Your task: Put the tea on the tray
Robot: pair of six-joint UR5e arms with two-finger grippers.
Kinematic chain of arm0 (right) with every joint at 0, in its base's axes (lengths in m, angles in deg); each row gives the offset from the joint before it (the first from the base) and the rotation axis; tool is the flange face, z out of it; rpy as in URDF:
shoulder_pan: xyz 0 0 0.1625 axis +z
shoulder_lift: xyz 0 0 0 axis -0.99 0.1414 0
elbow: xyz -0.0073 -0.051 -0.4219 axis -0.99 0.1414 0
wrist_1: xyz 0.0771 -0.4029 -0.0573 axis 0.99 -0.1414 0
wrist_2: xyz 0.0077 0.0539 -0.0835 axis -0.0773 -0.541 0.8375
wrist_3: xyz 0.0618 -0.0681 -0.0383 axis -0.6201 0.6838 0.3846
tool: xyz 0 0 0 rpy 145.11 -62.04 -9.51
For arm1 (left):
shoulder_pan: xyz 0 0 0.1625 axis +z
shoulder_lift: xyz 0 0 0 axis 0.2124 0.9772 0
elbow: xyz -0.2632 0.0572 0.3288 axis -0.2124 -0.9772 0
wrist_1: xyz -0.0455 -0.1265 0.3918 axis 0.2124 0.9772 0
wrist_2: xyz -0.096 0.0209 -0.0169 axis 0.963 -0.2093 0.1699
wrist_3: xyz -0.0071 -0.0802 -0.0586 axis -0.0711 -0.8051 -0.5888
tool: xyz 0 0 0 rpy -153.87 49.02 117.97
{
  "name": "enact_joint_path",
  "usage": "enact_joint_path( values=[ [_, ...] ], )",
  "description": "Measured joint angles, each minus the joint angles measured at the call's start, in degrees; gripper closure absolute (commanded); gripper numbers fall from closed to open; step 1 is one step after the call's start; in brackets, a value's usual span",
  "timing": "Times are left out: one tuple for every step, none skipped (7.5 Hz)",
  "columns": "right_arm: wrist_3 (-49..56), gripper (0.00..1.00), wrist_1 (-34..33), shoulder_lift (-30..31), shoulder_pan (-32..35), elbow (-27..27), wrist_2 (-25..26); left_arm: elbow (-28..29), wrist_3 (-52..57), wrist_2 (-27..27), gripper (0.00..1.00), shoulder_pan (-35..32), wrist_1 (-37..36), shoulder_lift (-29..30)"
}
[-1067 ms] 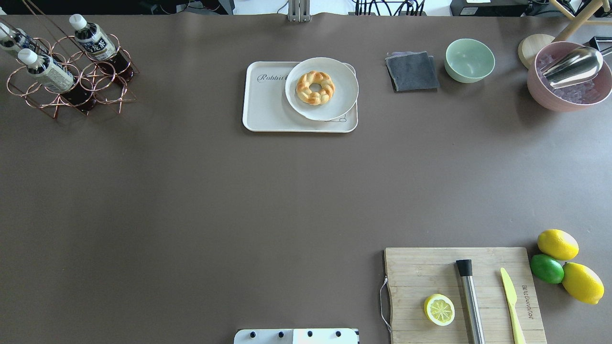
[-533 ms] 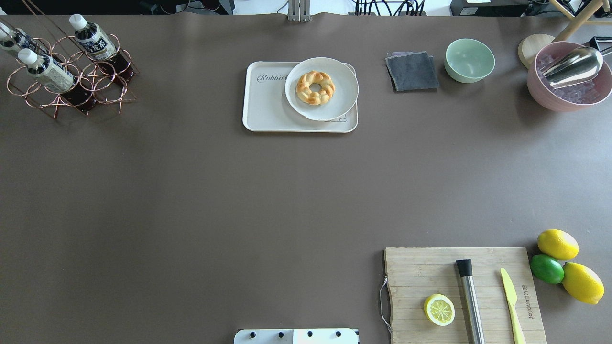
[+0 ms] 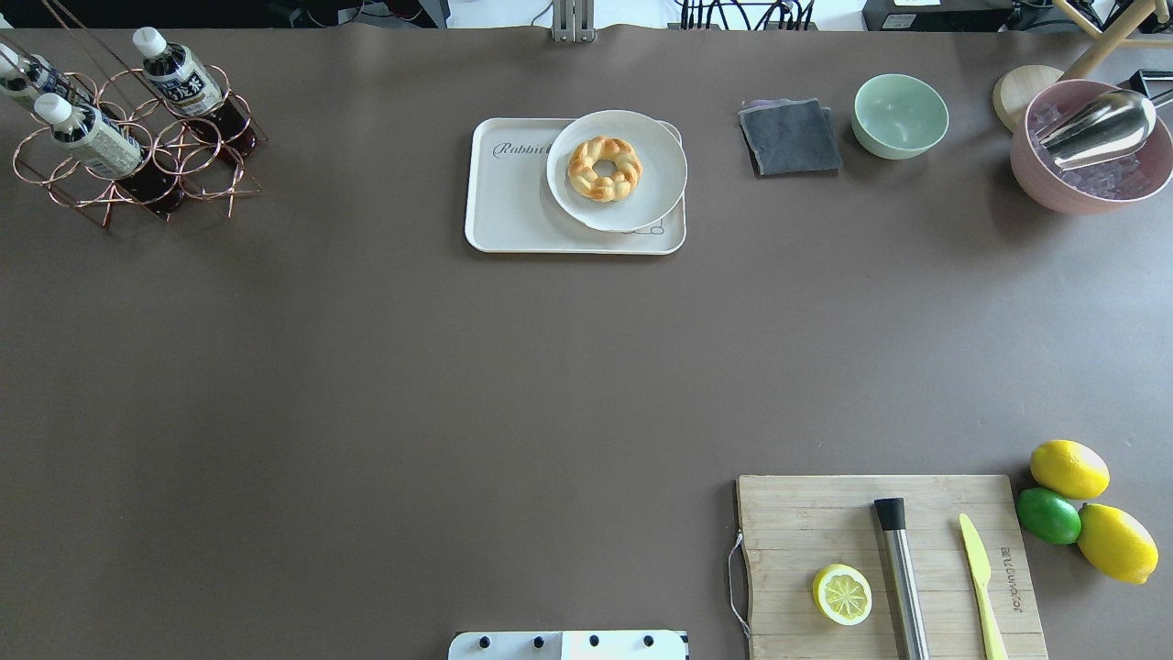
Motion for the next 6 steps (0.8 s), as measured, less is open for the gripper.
enact_joint_path(
  values=[
    [-0.01,0.0,-0.04,-0.02,0.03,-0.13,0.04,-0.22,-0.17,0.04,0.02,0.14,0.03,-0.06],
    [-0.01,0.0,-0.05,-0.05,0.06,-0.19,0.11,-0.88,-0.71,0.02,0.02,0.75,-0.05,0.21],
    [-0.01,0.0,-0.05,-0.05,0.08,-0.19,0.2,-3.06,-2.89,-0.04,0.02,1.94,-0.19,0.57],
    [-0.01,0.0,0.02,0.14,0.18,-0.22,0.28,-6.93,-6.29,-0.08,0.02,3.85,-0.26,0.74],
    [-0.01,0.0,0.08,0.48,0.42,-0.23,0.41,-11.57,-8.69,-0.12,0.02,6.33,-0.22,0.92],
    [-0.01,0.0,0.1,0.85,0.62,-0.22,0.56,-15.34,-10.23,-0.32,0.02,8.7,0.09,1.7]
  ],
)
